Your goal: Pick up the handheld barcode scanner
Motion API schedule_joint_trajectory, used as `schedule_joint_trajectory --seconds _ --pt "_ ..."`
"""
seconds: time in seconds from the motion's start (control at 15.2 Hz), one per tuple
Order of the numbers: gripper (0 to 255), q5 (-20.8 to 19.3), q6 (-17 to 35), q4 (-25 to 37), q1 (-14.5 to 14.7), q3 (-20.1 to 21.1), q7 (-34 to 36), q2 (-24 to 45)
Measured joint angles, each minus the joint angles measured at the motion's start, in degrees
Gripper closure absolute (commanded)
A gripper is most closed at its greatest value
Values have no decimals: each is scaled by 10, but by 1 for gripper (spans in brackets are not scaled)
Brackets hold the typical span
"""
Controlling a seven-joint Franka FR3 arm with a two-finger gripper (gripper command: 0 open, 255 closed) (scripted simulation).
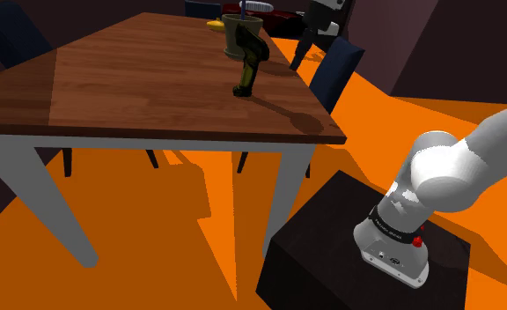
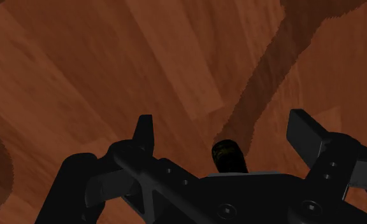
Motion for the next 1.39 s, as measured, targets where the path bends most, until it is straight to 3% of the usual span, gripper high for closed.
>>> schedule_joint_trajectory --seconds 0.53,1.12,1.19,1.39 --pt "0 118 25 116 95 -68 -222 81" --pt "0 140 77 68 105 -77 -272 84" --pt "255 140 78 66 105 -77 -273 83" --pt "255 140 79 66 105 -77 -273 83"
